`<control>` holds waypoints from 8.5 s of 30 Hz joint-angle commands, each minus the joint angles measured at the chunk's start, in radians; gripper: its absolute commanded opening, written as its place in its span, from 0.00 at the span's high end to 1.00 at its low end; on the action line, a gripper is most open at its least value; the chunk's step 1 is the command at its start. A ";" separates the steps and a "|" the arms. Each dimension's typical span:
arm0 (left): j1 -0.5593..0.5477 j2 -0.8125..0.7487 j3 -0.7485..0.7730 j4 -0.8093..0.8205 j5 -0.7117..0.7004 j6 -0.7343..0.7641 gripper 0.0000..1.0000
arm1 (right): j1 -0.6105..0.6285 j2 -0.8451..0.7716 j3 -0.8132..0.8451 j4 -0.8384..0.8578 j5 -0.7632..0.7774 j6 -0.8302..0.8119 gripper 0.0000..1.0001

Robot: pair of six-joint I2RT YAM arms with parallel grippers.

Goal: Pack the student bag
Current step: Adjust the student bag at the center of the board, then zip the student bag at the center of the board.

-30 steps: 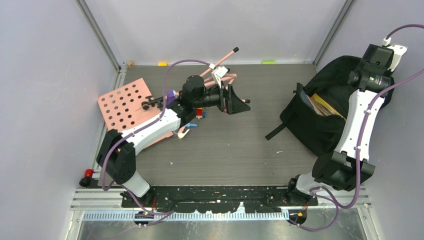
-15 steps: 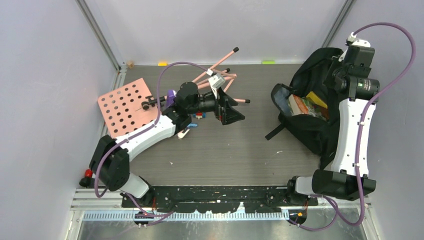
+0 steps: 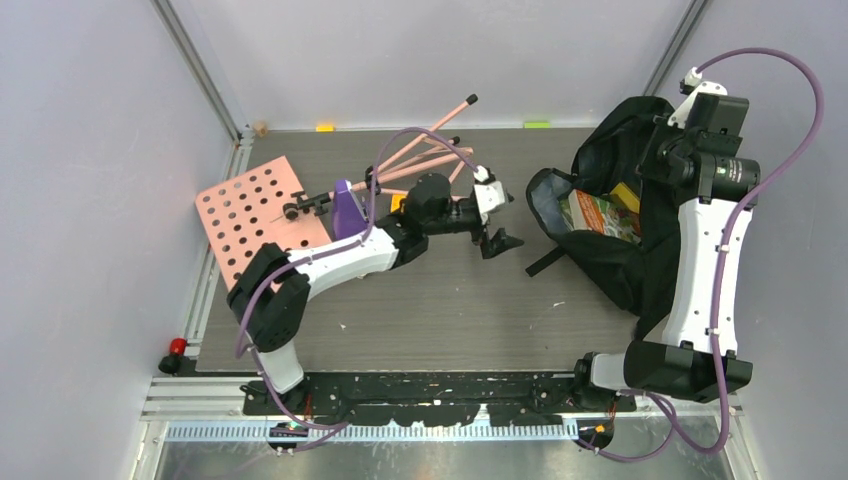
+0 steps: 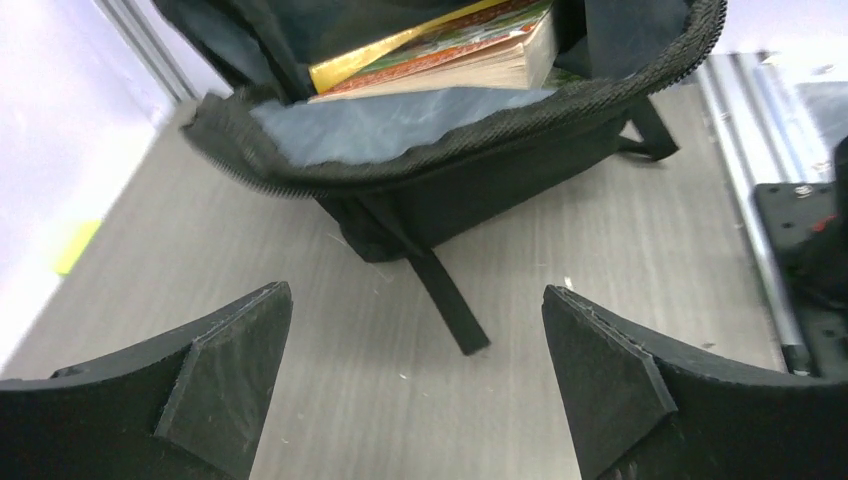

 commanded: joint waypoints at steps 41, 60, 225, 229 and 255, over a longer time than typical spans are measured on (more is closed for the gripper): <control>-0.454 -0.270 0.452 -0.622 -0.300 0.339 1.00 | 0.413 -0.066 -0.003 0.151 -0.113 0.223 1.00; -0.455 -0.445 0.318 -0.888 -0.749 0.028 0.49 | 0.958 0.182 0.056 0.458 0.106 0.253 1.00; -0.113 -0.729 0.197 -0.774 -0.193 -0.613 1.00 | 0.999 -0.429 -0.755 1.166 -0.719 -0.072 0.52; -0.113 -0.723 0.200 -0.775 -0.185 -0.613 1.00 | 1.010 -0.414 -0.757 1.178 -0.721 -0.054 0.55; -0.099 -0.772 0.090 -0.524 -0.093 -0.820 1.00 | 1.014 -0.418 -0.880 1.286 -0.624 -0.036 0.69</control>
